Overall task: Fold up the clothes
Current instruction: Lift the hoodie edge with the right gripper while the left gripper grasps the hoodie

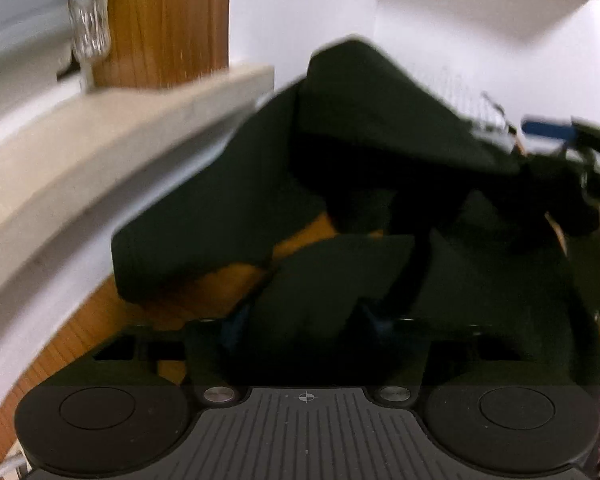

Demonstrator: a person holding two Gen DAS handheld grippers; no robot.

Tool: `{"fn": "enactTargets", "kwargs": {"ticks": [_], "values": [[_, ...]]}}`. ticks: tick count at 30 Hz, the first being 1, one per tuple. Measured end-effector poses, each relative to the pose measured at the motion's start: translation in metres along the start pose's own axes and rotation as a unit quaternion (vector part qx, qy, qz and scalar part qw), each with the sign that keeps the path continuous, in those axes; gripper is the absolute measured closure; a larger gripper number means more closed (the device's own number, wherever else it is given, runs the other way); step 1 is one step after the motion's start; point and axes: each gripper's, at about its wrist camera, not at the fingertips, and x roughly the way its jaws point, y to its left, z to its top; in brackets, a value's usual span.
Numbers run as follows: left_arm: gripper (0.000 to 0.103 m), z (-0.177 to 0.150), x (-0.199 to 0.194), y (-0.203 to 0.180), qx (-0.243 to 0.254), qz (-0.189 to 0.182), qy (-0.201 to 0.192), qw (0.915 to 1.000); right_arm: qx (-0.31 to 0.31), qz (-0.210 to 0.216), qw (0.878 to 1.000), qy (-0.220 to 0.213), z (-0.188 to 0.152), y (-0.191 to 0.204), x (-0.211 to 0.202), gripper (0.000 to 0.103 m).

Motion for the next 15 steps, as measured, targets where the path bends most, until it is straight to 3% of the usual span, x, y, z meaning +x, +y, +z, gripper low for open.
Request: {"fn": "enactTargets", "kwargs": {"ticks": [4,5,6,8,9,10,11,15], "values": [[0.083,-0.009,-0.010,-0.002,0.004,0.019,-0.018,0.9997,-0.047,0.001,0.998,0.049,0.004,0.005,0.033,0.010],[0.084,-0.010,-0.014,-0.003,0.003,0.027,-0.024,0.9994,-0.067,-0.012,0.996,0.062,0.002,0.006,0.041,0.020],[0.086,-0.013,-0.020,-0.001,0.002,0.035,-0.029,0.9990,-0.071,-0.015,0.994,0.079,0.001,0.003,0.048,0.038],[0.087,-0.022,-0.033,0.004,-0.005,0.046,-0.040,0.9981,-0.046,0.004,0.994,0.095,0.002,-0.007,0.050,0.055],[0.088,-0.028,-0.041,0.008,-0.010,0.050,-0.046,0.9977,-0.053,-0.011,0.995,0.086,0.005,-0.007,0.045,0.063],[0.088,-0.034,-0.048,0.011,-0.015,0.053,-0.051,0.9971,-0.060,-0.026,0.995,0.077,0.008,-0.007,0.041,0.080],[0.088,-0.037,-0.057,0.014,-0.016,0.057,-0.055,0.9967,-0.068,-0.042,0.994,0.068,0.011,-0.007,0.036,0.087],[0.088,-0.055,-0.091,0.031,-0.032,0.075,-0.068,0.9944,-0.085,-0.084,0.992,0.043,0.027,-0.015,0.014,0.087]]}}
